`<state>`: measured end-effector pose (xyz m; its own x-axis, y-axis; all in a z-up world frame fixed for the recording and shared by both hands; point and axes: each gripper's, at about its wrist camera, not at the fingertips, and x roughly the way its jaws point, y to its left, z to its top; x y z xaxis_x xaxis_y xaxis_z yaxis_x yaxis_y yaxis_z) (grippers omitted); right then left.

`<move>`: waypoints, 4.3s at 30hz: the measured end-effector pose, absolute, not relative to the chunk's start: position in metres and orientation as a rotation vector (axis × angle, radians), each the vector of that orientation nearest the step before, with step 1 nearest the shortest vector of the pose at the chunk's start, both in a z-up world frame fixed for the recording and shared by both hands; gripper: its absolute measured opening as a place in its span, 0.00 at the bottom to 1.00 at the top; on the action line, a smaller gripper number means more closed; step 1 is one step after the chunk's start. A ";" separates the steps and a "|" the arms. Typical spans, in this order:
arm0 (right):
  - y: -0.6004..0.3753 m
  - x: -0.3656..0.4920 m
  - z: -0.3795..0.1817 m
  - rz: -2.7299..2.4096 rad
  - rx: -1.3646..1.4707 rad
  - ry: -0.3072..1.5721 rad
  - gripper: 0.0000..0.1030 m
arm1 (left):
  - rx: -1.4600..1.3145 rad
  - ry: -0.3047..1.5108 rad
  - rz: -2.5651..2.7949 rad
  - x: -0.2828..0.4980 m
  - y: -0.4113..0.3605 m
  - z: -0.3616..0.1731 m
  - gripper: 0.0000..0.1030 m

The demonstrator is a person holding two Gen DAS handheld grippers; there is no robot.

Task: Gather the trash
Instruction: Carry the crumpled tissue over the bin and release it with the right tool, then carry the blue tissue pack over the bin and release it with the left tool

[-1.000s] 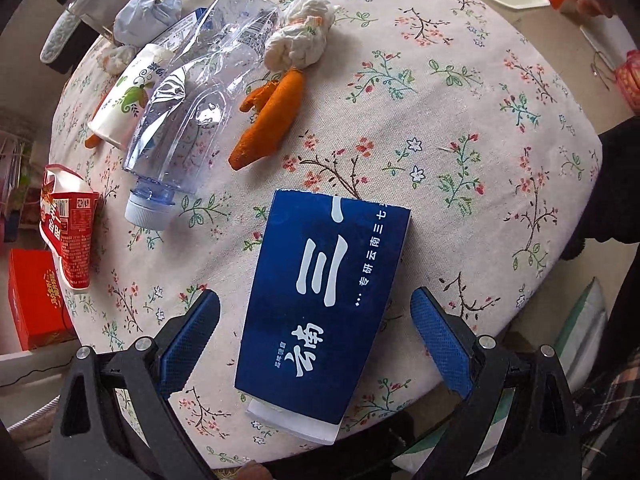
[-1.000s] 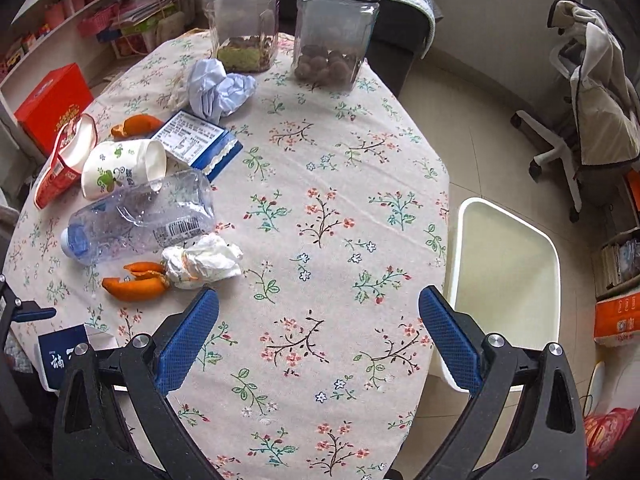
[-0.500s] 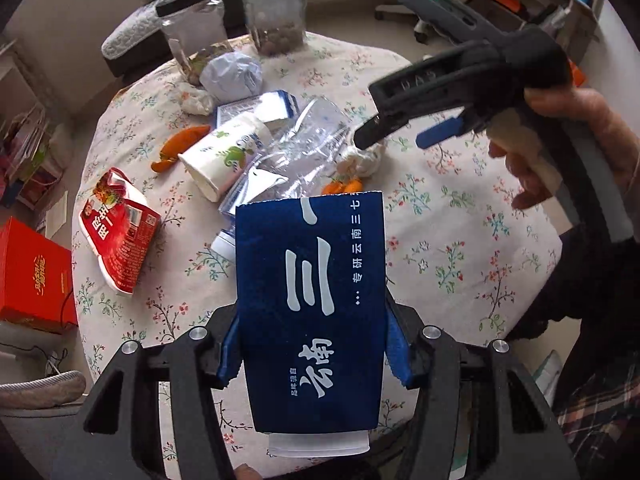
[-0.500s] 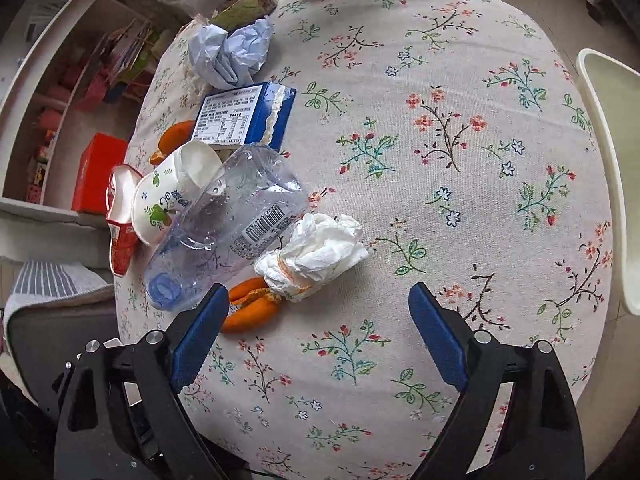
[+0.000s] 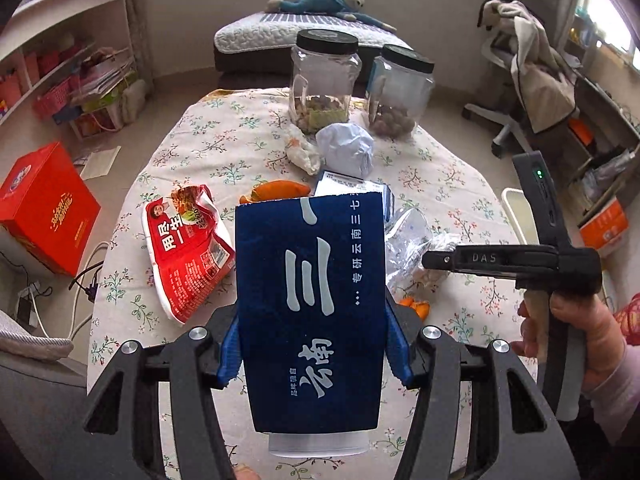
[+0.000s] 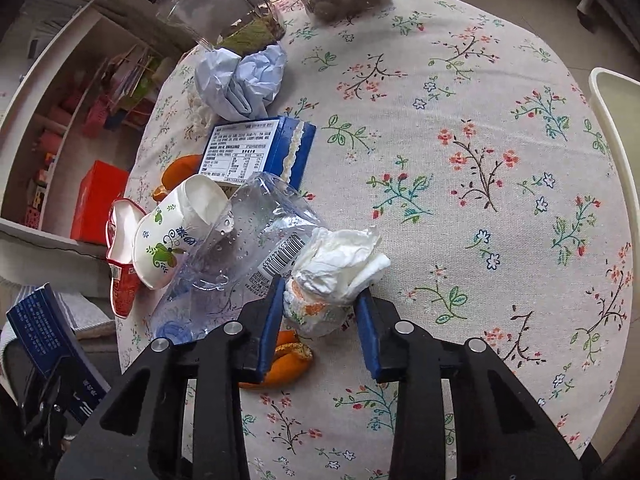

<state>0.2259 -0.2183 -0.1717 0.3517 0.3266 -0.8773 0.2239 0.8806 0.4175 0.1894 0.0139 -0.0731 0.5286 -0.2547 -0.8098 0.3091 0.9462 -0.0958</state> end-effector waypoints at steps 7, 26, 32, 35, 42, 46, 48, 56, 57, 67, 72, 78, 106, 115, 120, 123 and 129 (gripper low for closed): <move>-0.216 0.230 -0.101 0.065 0.322 1.000 0.31 | -0.008 0.843 -0.240 0.206 0.010 -0.038 0.55; -0.266 0.201 -0.005 -0.176 0.076 0.496 0.32 | -0.064 0.569 -0.067 0.225 -0.060 -0.017 0.54; -0.291 0.199 -0.008 -0.217 0.094 0.511 0.32 | -0.076 0.591 -0.145 0.233 -0.077 -0.013 0.54; -0.303 0.196 -0.011 -0.232 0.114 0.530 0.32 | -0.075 0.741 -0.230 0.247 -0.082 -0.022 0.54; -0.325 0.188 -0.004 -0.251 0.172 0.515 0.32 | -0.060 0.969 -0.263 0.241 -0.089 -0.055 0.54; -0.329 0.185 -0.002 -0.248 0.192 0.507 0.32 | -0.058 1.060 -0.274 0.236 -0.094 -0.070 0.55; -0.327 0.183 -0.002 -0.244 0.185 0.507 0.32 | -0.101 1.133 -0.261 0.233 -0.096 -0.085 0.66; -0.320 0.184 -0.010 -0.222 0.152 0.543 0.32 | -0.021 1.220 -0.156 0.226 -0.131 -0.140 0.79; -0.319 0.184 -0.011 -0.220 0.148 0.549 0.32 | -0.026 1.220 -0.144 0.227 -0.130 -0.143 0.72; -0.318 0.185 -0.008 -0.208 0.178 0.551 0.32 | -0.058 0.925 -0.136 0.219 -0.096 -0.072 0.40; -0.313 0.183 -0.008 -0.219 0.158 0.546 0.32 | -0.028 0.682 -0.072 0.215 -0.083 -0.029 0.40; -0.318 0.182 -0.010 -0.246 0.149 0.556 0.32 | -0.015 0.621 -0.080 0.217 -0.088 -0.019 0.41; -0.460 0.138 -0.035 -0.580 0.300 0.593 0.85 | 0.007 0.646 -0.320 0.203 -0.214 -0.029 0.41; -0.503 0.103 -0.022 -0.741 0.303 0.505 0.93 | 0.019 0.685 -0.469 0.191 -0.299 -0.030 0.41; -0.533 0.086 -0.020 -0.814 0.337 0.487 0.93 | 0.049 0.688 -0.532 0.182 -0.342 -0.030 0.41; -0.548 0.078 -0.022 -0.845 0.349 0.492 0.93 | 0.065 0.694 -0.563 0.178 -0.363 -0.032 0.41; -0.567 0.072 -0.035 -0.878 0.358 0.532 0.93 | 0.097 0.726 -0.620 0.171 -0.398 -0.041 0.42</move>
<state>0.0723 -0.5666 -0.0351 0.5232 -0.6284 -0.5756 0.8009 0.5934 0.0800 0.1713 -0.3976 -0.0406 0.5783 -0.4963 -0.6475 0.5618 0.8178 -0.1251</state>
